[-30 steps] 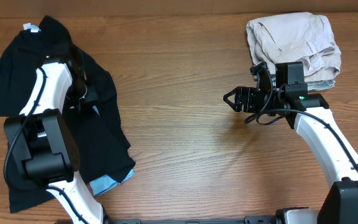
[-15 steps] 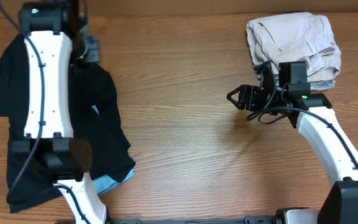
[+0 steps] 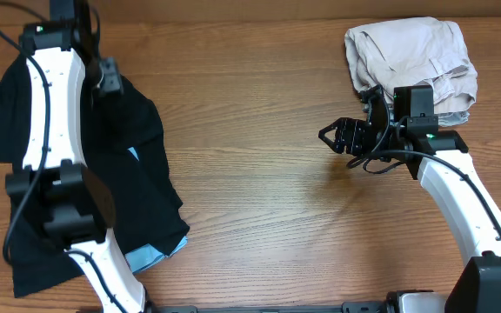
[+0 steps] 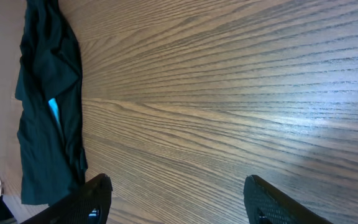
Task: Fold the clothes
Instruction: 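Grasp the black shirt with the left gripper and lift it, then pull the black shirt right and drop it at table center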
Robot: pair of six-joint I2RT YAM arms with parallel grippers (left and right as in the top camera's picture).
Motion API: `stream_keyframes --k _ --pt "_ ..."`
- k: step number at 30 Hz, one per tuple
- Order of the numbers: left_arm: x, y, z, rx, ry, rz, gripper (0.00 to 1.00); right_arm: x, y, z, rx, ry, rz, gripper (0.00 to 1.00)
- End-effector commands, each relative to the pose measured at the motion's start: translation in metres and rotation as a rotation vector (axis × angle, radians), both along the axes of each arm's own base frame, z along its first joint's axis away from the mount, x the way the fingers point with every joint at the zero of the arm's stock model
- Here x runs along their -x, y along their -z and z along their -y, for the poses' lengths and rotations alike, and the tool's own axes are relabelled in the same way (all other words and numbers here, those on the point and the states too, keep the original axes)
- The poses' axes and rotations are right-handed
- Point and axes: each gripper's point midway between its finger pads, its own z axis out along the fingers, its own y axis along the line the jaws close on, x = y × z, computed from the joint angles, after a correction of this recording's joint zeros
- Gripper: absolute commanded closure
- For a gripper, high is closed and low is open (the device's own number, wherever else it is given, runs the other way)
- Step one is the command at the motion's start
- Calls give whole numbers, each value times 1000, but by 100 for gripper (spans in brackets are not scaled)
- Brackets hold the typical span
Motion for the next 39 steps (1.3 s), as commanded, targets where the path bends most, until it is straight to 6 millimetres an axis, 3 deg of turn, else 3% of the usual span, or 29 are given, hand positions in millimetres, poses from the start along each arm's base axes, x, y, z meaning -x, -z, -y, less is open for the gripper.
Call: stream_keyframes --k 1,7,9,12,13,16,20,26,29,35,38,39 --pt "11 48 -9 9 -24 -127 37 -7 -22 0 -6 6 59 28" --pt "17 84 -14 26 -37 -219 41 -8 -21 1 0 10 60 28" --pt "18 87 -14 27 -37 -226 54 -8 -21 2 3 12 59 28" --pt "17 86 -14 25 -37 -221 91 -8 -21 2 6 14 60 28" --pt "16 85 -15 23 -37 -218 96 -8 -21 2 6 14 60 28" --pt "18 74 -14 23 -37 -220 96 -8 -21 2 6 14 60 28" --pt "18 37 -12 21 -32 -210 96 -8 -21 2 6 14 62 28" --pt "10 -55 6 18 11 -49 96 -8 -21 2 6 14 60 28" --pt "3 -97 42 91 132 89 96 -8 -21 2 6 14 60 28" --pt "9 -165 108 100 286 289 96 -7 -22 2 0 22 52 33" --pt "11 -190 148 107 383 376 96 -6 -35 3 -1 22 88 36" --pt "10 -202 176 117 448 431 96 -4 -54 6 -2 31 126 36"
